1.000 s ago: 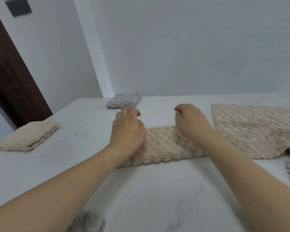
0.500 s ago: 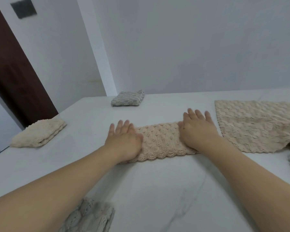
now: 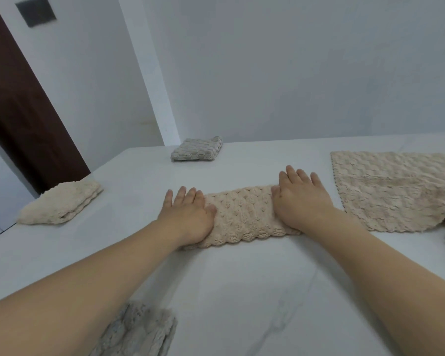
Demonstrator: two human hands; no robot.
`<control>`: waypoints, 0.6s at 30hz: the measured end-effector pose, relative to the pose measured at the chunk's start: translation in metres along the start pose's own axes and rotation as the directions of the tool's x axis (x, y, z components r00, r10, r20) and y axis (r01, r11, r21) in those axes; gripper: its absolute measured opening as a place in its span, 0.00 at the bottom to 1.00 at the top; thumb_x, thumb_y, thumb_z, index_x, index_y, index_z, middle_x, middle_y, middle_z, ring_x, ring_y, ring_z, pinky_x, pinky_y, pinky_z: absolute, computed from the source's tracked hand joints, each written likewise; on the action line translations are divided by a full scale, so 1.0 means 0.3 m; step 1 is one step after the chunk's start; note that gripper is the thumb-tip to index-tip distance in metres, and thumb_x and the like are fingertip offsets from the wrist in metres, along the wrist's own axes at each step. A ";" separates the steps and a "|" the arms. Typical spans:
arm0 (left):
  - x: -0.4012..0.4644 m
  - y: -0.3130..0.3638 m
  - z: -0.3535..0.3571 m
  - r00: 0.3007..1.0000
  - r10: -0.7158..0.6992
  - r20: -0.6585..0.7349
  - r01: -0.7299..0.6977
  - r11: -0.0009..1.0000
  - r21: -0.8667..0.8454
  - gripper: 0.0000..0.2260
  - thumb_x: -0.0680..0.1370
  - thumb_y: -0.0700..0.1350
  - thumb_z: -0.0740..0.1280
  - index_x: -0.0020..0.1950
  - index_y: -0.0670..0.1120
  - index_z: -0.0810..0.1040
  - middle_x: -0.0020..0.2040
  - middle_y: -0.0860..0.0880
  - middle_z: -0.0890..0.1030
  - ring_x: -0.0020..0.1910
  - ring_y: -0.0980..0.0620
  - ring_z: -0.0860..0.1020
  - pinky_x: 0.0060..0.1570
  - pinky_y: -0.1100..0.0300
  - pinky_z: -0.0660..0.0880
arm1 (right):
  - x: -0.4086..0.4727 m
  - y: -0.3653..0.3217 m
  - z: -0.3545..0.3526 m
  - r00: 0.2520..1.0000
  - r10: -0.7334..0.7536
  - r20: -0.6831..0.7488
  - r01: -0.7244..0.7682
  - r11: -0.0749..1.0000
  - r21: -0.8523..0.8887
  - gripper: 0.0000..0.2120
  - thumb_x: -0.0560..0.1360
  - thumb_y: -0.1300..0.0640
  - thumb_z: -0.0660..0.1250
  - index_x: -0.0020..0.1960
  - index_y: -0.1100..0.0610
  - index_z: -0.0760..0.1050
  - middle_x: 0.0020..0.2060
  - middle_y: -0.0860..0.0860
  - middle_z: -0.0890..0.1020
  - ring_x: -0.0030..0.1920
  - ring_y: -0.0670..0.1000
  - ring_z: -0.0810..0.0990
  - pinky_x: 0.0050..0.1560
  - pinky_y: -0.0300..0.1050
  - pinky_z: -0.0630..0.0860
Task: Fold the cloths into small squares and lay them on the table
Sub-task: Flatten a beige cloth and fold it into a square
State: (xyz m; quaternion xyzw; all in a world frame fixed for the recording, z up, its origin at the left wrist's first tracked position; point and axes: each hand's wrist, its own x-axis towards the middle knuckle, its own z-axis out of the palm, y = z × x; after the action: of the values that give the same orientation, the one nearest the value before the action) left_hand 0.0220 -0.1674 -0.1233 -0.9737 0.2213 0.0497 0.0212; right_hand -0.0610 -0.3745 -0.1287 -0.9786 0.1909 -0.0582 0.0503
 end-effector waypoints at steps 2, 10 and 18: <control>0.003 0.077 -0.006 0.995 0.079 -0.054 -0.082 0.995 -0.056 0.27 0.83 0.55 0.43 0.81 0.46 0.48 0.81 0.48 0.47 0.79 0.48 0.43 0.76 0.47 0.37 | -0.009 -0.036 -0.003 0.995 -0.099 0.013 0.098 0.992 0.077 0.26 0.83 0.51 0.44 0.78 0.60 0.49 0.79 0.54 0.48 0.78 0.54 0.47 0.77 0.54 0.44; 0.009 -0.025 0.040 0.993 0.115 -0.001 -0.114 0.982 -0.153 0.26 0.83 0.58 0.42 0.81 0.52 0.45 0.81 0.54 0.47 0.79 0.53 0.45 0.76 0.50 0.42 | -0.018 0.022 0.036 0.999 -0.024 0.031 0.022 0.999 0.038 0.26 0.83 0.49 0.43 0.77 0.58 0.54 0.77 0.55 0.55 0.77 0.54 0.52 0.76 0.52 0.48; -0.045 0.023 0.004 0.835 0.389 -0.390 -0.250 0.899 0.361 0.15 0.75 0.42 0.48 0.57 0.44 0.68 0.53 0.44 0.75 0.49 0.43 0.72 0.45 0.53 0.66 | -0.055 -0.123 -0.017 0.984 0.101 0.150 -0.077 0.984 -0.159 0.27 0.79 0.46 0.46 0.69 0.62 0.65 0.65 0.62 0.67 0.65 0.64 0.65 0.61 0.60 0.68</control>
State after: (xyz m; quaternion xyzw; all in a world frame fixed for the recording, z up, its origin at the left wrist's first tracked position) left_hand 0.0067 -0.1676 -0.1233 -0.8922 0.3861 -0.2091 0.1054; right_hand -0.0632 -0.3345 -0.1206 -0.9716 0.2338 0.0363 -0.0072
